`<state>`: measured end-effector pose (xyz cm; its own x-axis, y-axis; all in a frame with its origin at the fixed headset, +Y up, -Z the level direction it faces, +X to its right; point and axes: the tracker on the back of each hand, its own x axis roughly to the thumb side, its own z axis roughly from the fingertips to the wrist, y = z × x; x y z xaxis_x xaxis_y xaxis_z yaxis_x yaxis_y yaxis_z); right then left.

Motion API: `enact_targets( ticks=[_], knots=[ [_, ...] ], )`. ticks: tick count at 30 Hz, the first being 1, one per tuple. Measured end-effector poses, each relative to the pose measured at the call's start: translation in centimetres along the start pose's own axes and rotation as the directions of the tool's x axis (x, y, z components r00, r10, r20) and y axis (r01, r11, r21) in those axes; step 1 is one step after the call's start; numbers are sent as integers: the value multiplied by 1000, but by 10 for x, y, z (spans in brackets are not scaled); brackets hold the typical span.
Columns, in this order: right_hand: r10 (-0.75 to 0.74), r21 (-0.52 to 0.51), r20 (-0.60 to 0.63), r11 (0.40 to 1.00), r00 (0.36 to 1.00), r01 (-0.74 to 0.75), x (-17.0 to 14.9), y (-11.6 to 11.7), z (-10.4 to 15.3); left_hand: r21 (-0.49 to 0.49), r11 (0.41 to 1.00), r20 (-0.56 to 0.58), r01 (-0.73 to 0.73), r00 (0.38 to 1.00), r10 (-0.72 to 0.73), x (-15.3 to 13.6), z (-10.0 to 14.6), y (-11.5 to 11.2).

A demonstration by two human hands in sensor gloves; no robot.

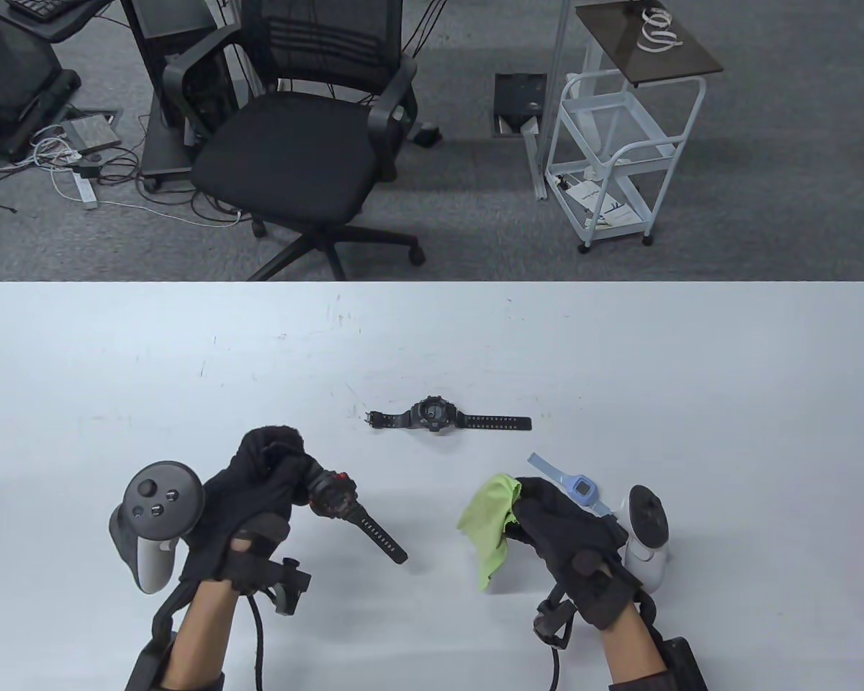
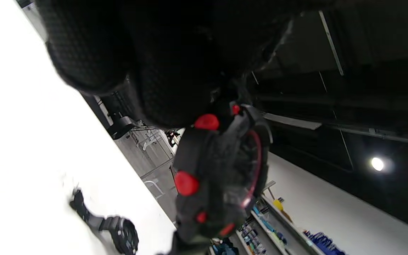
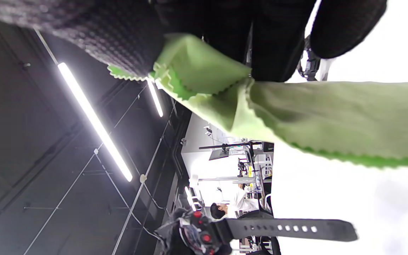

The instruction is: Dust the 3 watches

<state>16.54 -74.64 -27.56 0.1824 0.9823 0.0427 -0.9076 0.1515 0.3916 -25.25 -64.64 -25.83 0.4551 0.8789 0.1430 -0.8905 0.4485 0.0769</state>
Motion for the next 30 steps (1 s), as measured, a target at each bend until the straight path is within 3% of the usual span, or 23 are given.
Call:
enact_targets(
  ticks=[5, 11, 15, 22, 30],
  knots=[
    [9, 11, 15, 1000, 1000, -9, 1, 5, 1, -45, 997, 4, -56, 998, 57, -28, 10, -23],
    [6, 5, 30, 1000, 1000, -6, 1, 16, 0, -83, 993, 24, -80, 996, 82, -27, 8, -31],
    [34, 18, 54, 999, 998, -35, 4, 37, -3, -85, 989, 8, -119, 993, 120, -29, 7, -37],
    [259, 202, 102, 940, 961, -275, 5, 101, -13, -40, 977, -33, -211, 977, 210, -35, 10, -48],
    [293, 207, 89, 929, 952, -305, -4, 108, -12, 17, 956, -60, -294, 954, 294, -42, 13, -52]
  ],
)
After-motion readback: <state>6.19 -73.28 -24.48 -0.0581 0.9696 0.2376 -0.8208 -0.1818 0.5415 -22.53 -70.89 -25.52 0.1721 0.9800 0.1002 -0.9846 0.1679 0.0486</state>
